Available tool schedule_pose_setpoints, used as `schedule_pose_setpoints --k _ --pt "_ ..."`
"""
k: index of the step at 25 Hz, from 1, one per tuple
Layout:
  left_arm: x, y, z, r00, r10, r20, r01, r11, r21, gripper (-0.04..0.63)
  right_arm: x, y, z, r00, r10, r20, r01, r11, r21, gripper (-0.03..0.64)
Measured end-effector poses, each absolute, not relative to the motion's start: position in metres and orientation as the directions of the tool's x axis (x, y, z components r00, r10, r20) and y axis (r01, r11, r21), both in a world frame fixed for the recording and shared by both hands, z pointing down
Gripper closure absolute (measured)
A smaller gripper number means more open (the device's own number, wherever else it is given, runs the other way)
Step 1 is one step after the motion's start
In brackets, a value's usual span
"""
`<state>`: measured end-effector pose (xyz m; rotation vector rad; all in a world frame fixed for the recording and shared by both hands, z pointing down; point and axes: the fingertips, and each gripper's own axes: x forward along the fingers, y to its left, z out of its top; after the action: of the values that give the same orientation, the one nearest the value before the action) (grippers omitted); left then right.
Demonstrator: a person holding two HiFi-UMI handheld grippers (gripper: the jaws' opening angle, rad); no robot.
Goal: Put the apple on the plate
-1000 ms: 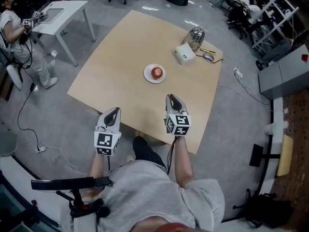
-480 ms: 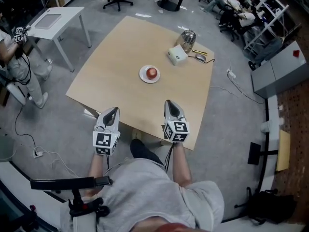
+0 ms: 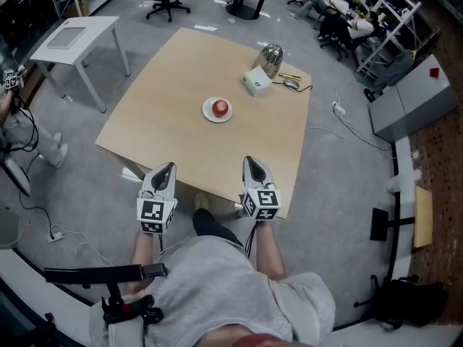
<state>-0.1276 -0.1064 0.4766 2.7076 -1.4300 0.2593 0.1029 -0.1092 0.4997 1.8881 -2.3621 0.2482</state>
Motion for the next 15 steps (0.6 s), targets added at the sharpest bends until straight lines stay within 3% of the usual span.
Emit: schedule_pose_setpoints --k 15 --pt "-0.134 -0.103 0.488 0.554 -0.809 0.198 -0.822 -0.569 -0.025 0.575 0.111 -0.074 0.517 -0.198 -0.959 0.202 -0.980 0.190 -0.061 0.611"
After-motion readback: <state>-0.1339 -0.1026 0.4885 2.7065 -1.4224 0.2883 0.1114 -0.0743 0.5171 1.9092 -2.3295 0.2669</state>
